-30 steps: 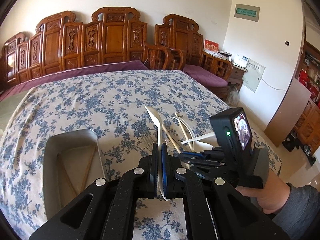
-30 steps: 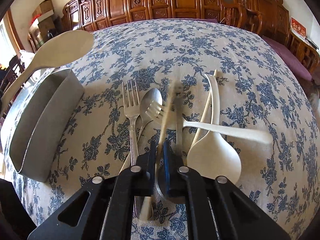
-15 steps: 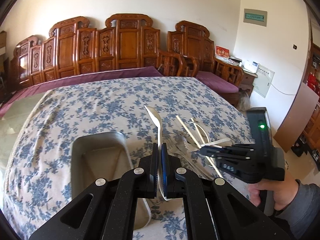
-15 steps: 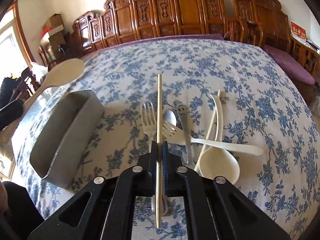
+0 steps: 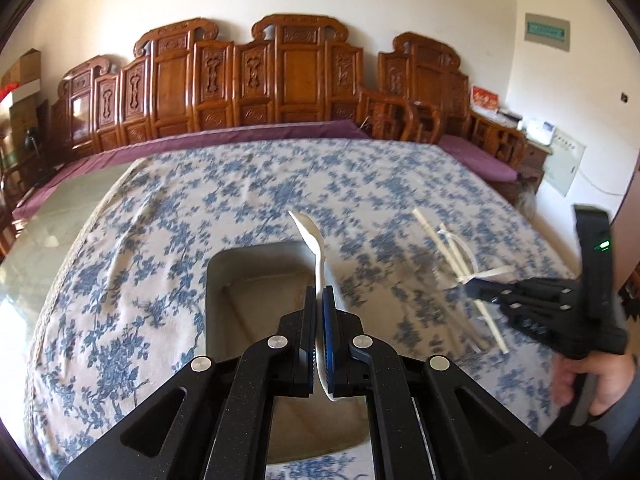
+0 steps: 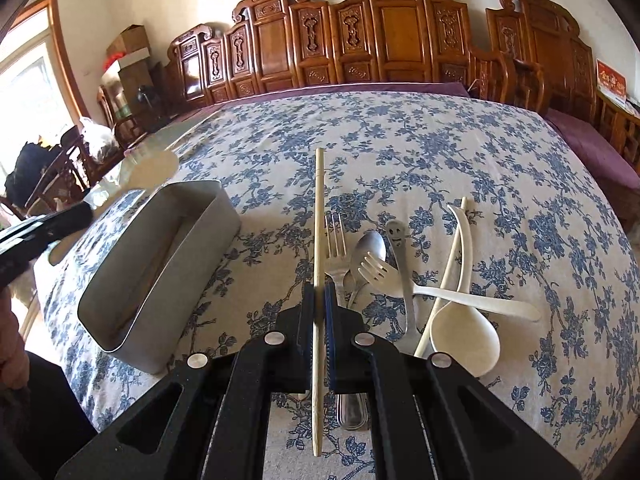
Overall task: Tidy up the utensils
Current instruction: 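Lower the white spoon into the grey tray and open the left tool, then lower the chopstick into the grey tray and open the right tool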
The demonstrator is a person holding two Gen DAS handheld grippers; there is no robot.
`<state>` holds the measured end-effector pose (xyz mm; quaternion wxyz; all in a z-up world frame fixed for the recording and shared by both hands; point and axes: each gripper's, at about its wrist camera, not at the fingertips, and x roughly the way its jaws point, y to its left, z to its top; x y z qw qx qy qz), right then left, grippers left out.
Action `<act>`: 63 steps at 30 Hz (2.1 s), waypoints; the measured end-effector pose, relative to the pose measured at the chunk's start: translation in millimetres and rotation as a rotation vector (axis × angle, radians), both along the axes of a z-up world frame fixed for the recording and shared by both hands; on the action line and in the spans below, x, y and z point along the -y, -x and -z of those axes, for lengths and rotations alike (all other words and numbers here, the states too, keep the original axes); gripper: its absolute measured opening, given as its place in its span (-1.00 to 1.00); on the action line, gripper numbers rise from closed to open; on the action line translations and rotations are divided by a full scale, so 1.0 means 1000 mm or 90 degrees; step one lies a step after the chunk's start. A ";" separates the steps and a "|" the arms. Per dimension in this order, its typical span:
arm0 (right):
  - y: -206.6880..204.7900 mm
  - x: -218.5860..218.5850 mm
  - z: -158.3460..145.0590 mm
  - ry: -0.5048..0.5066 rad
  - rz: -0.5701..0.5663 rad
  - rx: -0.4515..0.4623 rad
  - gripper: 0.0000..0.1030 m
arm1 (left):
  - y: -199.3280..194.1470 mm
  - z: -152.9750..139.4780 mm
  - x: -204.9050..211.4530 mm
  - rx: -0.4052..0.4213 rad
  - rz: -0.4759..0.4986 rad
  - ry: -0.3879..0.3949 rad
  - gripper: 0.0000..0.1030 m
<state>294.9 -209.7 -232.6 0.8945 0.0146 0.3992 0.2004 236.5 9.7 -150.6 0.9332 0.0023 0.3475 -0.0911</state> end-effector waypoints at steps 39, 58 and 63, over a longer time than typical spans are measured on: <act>0.021 -0.047 -0.024 -0.067 -0.070 -0.011 -0.88 | -0.026 0.013 -0.048 -0.075 -0.090 0.003 -0.04; -0.006 -0.146 -0.018 -0.118 -0.101 -0.065 -0.88 | -0.019 -0.006 -0.093 -0.044 -0.134 0.013 0.03; -0.015 -0.161 -0.006 -0.093 -0.104 -0.076 -0.88 | -0.019 -0.004 -0.096 -0.047 -0.137 0.012 0.03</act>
